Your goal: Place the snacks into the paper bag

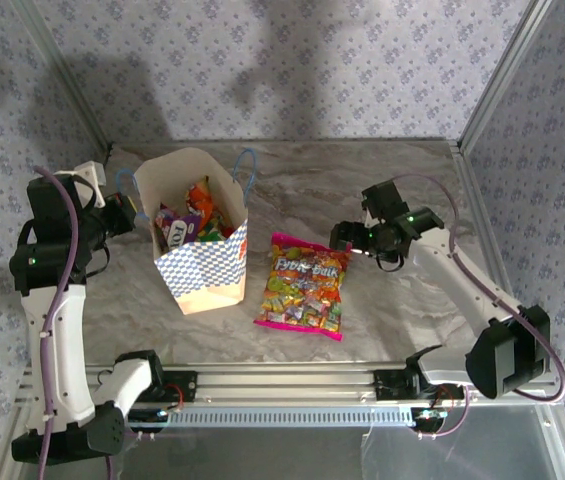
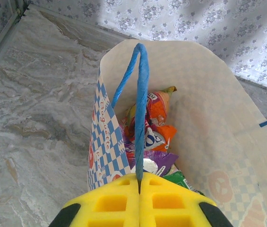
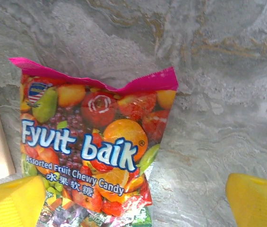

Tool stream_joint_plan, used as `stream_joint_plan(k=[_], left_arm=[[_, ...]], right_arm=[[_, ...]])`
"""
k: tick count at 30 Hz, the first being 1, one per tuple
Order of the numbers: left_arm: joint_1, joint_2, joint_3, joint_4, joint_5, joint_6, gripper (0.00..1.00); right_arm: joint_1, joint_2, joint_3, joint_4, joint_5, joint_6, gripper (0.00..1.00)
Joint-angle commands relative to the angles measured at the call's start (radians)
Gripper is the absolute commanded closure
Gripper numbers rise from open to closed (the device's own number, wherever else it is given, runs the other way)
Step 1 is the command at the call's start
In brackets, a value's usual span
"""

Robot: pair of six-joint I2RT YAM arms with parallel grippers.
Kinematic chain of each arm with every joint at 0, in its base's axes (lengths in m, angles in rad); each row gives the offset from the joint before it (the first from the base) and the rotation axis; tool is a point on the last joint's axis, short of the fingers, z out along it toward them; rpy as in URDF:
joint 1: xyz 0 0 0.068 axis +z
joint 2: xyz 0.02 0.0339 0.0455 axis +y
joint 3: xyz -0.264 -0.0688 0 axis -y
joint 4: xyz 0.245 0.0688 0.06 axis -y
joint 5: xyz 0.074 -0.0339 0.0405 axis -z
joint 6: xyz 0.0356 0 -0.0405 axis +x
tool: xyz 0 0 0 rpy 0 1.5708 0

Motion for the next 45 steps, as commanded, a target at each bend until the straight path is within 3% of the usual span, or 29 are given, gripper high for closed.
stream_joint_plan(k=[1, 8, 29, 45], left_arm=[[-0.01, -0.002, 0.027, 0.007, 0.007, -0.003, 0.93], [-0.019, 0.01, 0.014, 0.013, 0.002, -0.004, 0.93], [-0.04, 0.025, 0.022, 0.008, -0.011, 0.007, 0.93], [-0.043, 0.03, 0.02, 0.007, -0.016, 0.016, 0.91]], right_arm=[[-0.016, 0.021, -0.03, 0.011, -0.062, 0.028, 0.0], [0.003, 0.076, -0.101, 0.102, -0.159, 0.086, 0.0], [0.101, 0.25, -0.174, 0.195, -0.24, 0.141, 0.0], [0.139, 0.296, -0.218, 0.248, -0.272, 0.157, 0.0]])
